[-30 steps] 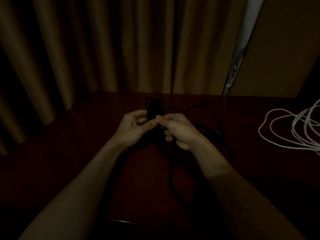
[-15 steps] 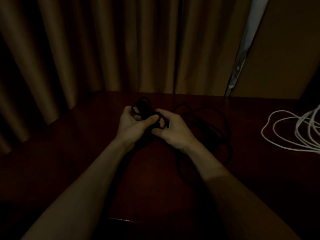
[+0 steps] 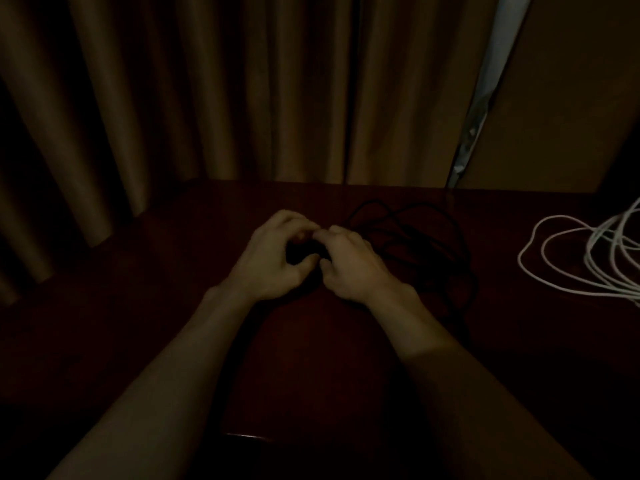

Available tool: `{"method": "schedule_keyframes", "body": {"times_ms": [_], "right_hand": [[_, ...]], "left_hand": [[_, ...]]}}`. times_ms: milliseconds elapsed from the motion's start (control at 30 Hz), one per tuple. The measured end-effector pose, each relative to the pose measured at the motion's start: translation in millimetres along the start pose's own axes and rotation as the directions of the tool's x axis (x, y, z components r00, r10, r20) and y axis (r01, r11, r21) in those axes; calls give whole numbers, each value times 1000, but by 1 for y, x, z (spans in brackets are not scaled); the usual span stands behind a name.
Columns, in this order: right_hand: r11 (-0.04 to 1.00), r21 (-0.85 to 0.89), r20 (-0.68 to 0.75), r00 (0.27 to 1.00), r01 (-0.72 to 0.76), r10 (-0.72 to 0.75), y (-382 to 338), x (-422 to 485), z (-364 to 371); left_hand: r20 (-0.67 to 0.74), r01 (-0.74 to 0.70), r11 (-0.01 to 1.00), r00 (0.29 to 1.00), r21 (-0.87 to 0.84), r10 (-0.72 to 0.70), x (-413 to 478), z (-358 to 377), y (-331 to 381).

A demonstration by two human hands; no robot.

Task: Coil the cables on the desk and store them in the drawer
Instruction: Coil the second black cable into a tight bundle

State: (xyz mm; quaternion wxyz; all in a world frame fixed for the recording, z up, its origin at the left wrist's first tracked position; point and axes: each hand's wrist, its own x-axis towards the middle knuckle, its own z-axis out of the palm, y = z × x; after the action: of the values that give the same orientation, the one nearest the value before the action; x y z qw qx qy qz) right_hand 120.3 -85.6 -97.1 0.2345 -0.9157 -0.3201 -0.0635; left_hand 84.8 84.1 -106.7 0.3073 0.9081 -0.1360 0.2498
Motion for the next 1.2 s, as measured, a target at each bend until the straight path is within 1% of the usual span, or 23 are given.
{"method": "schedule_keyframes", "body": {"times_ms": [33,100,167,233,333,400,433,500,567,600,667,733,767,933,1033,1067,1133,1167,1200], "right_hand": [[1000,-8,12,1000,0,0,0,0,1],[1000,6,-2,1000,5,-5,0,1,2],[1000,26,-31,999,17,-17,3,1,3],[999,49,-61,998,19,-16,5,2,4],[987,155,-124,992,36,-17,6,3,7],[969,242,-153,988,59,-22,5,3,5],[957,282,-171,985,69,-21,4,3,4],[933,352,-207,978,80,-6,3,3,4],[909,410,-235,972,76,25,1,2,4],[884,462,-243,969,71,49,2,2,5],[792,609,-231,965,44,124,2,4,5],[685,729,-200,962,20,185,3,5,4],[650,760,-191,961,17,198,4,5,3],[537,843,-155,968,25,199,5,4,-5],[493,868,-64,971,-60,230,4,5,-5],[492,867,-31,975,-84,222,4,5,-6],[511,855,-24,980,-83,198,5,3,-7],[526,848,-44,979,-69,198,6,1,-7],[540,840,-66,977,-56,205,6,0,-6]], "left_hand": [[88,1,996,996,84,-8,0,-1,0],[225,38,973,970,227,-90,2,-1,-1],[281,59,957,949,285,-142,2,2,-4],[272,43,960,955,278,-121,2,4,-10],[201,50,986,976,159,-82,0,5,-15],[141,72,995,987,66,-81,0,6,-12],[114,103,994,988,30,-105,0,6,-10],[43,203,978,979,-49,-201,1,5,-8],[-32,305,934,948,-186,-316,2,3,-5],[-46,331,904,933,-270,-356,2,2,-3],[-1,368,811,910,-454,-414,3,1,4],[61,375,718,904,-586,-423,4,-1,10],[84,369,678,906,-636,-414,4,-2,11],[179,374,480,898,-794,-402,7,-3,14],[262,374,373,911,-849,-318,7,-5,13],[282,379,351,912,-856,-298,7,-4,14],[285,395,349,901,-850,-327,7,-3,16],[251,392,391,897,-832,-365,6,-2,17],[188,378,478,898,-793,-399,6,-1,17]]}}
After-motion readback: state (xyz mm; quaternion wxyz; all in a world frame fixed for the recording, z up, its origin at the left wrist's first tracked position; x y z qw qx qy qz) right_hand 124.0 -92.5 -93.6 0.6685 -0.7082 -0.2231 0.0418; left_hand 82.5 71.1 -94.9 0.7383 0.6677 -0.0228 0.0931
